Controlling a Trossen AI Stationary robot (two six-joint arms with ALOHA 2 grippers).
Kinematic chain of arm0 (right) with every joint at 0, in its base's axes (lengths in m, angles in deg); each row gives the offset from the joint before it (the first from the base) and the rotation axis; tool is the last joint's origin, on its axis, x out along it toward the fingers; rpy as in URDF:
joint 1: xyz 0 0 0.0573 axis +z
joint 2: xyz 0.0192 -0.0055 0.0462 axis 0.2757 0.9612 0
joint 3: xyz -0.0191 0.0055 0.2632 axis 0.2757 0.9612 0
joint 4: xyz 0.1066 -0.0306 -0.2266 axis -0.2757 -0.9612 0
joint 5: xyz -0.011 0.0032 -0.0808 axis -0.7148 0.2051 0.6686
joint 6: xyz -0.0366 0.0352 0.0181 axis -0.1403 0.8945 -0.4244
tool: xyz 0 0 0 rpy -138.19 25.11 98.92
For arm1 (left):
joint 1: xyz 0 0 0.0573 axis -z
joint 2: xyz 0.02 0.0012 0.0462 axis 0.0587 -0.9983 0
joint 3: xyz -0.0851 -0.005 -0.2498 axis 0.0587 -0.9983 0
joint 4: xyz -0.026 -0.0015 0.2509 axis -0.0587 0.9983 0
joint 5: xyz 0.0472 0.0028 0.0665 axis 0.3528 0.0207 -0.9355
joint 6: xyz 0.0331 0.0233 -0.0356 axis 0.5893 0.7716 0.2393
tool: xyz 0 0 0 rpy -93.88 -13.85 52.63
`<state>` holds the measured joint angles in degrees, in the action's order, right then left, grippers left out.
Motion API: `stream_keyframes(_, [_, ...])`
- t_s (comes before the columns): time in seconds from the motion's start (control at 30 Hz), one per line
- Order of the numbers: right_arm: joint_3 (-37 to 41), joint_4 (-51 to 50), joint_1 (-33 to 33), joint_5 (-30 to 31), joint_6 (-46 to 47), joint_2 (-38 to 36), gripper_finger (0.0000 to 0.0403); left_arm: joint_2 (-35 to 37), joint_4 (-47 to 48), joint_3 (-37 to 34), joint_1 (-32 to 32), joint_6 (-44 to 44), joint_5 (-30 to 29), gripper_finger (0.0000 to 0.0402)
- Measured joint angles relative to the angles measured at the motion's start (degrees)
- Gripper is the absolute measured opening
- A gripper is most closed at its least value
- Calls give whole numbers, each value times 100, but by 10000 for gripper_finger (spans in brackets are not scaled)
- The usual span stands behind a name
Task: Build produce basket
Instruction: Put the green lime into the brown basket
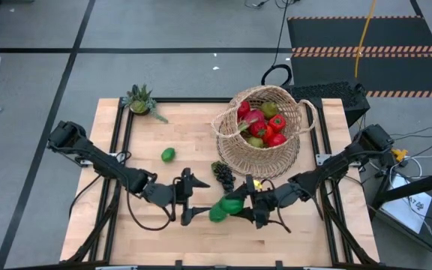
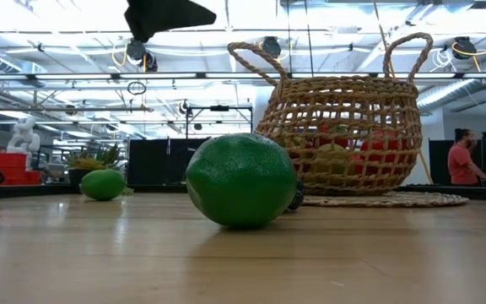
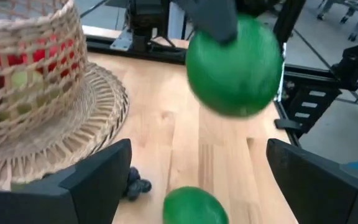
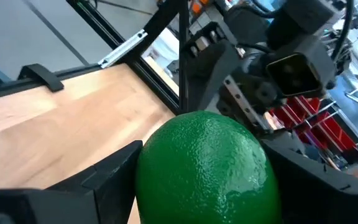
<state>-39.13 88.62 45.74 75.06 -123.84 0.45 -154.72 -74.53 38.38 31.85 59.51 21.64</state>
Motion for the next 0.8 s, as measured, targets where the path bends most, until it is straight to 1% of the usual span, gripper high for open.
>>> stream_keyframes(0.1, [0, -300, 7, 137, 45, -183, 299, -31, 183, 0, 59, -249, -157, 369])
stream_keyframes(0.2, [0, -473, 7, 442, 60, -359, 299, -37, 317, 0, 113, -434, -311, 369])
stream_keyframes(0.27, [0, -628, 2, 592, 48, -507, 299, -37, 394, 0, 138, -567, -340, 369])
stream_keyframes(0.37, [3, -833, 2, 647, -44, -715, 299, -37, 477, -2, 166, -719, -343, 369])
stream_keyframes(0.43, [33, -843, 4, 833, -146, -867, 299, -37, 438, -2, 191, -740, -391, 369])
stream_keyframes(0.53, [158, -861, 14, 1237, -144, -1144, 299, -37, 438, -2, 237, -744, -477, 369])
stream_keyframes(0.67, [302, -955, 41, 1805, 88, -1517, 299, -37, 442, -2, 244, -835, -540, 369])
stream_keyframes(0.8, [367, -1034, 34, 2724, 583, -1891, 299, -37, 438, -2, 241, -847, -557, 369])
